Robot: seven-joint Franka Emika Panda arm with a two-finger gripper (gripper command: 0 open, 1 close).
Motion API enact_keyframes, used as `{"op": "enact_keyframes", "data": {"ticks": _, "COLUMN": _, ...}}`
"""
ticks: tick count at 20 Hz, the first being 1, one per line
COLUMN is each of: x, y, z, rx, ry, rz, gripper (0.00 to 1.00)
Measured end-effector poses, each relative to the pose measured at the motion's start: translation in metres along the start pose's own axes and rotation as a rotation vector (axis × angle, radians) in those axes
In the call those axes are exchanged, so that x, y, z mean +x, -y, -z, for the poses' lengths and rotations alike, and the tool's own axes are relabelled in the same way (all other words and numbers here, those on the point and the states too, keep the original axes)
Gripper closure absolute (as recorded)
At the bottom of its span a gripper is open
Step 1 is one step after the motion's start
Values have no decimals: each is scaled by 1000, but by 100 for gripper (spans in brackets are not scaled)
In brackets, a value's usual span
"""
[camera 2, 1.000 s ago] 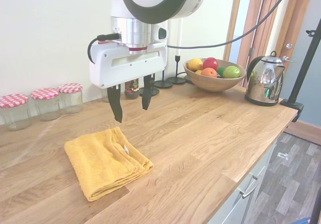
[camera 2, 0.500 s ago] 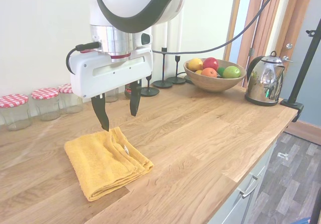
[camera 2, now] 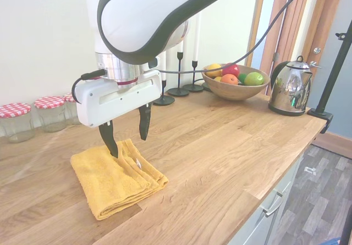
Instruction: Wipe the counter
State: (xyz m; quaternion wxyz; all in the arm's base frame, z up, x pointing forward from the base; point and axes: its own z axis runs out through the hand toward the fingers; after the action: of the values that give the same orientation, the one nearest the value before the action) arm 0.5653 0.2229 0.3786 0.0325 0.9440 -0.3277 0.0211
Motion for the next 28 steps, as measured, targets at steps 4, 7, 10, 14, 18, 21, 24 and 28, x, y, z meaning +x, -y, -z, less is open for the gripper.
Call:
{"op": "enact_keyframes", "data": {"ticks": 4, "x": 0, "y": 7, "z": -13, "rx": -15, "ry": 2, "rz": 15, "gripper": 0}}
{"op": "enact_keyframes", "data": {"ticks": 7, "x": 5, "y": 8, "z": -22, "rx": -24, "ry": 7, "rz": 10, "gripper": 0}}
{"op": "enact_keyframes", "data": {"ticks": 10, "x": 12, "y": 7, "z": -31, "rx": -34, "ry": 13, "rz": 2, "gripper": 0}}
{"op": "enact_keyframes", "data": {"ticks": 14, "x": 18, "y": 7, "z": -41, "rx": -38, "ry": 17, "rz": -5, "gripper": 0}}
{"op": "enact_keyframes", "data": {"ticks": 18, "x": 19, "y": 7, "z": -42, "rx": -39, "ry": 16, "rz": -6, "gripper": 0}}
{"op": "enact_keyframes", "data": {"ticks": 21, "x": 20, "y": 6, "z": -42, "rx": -40, "ry": 16, "rz": -8, "gripper": 100}}
{"op": "enact_keyframes", "data": {"ticks": 24, "x": 21, "y": 6, "z": -43, "rx": -39, "ry": 16, "rz": -8, "gripper": 100}}
{"op": "enact_keyframes", "data": {"ticks": 28, "x": 23, "y": 5, "z": -43, "rx": -38, "ry": 14, "rz": -8, "gripper": 100}}
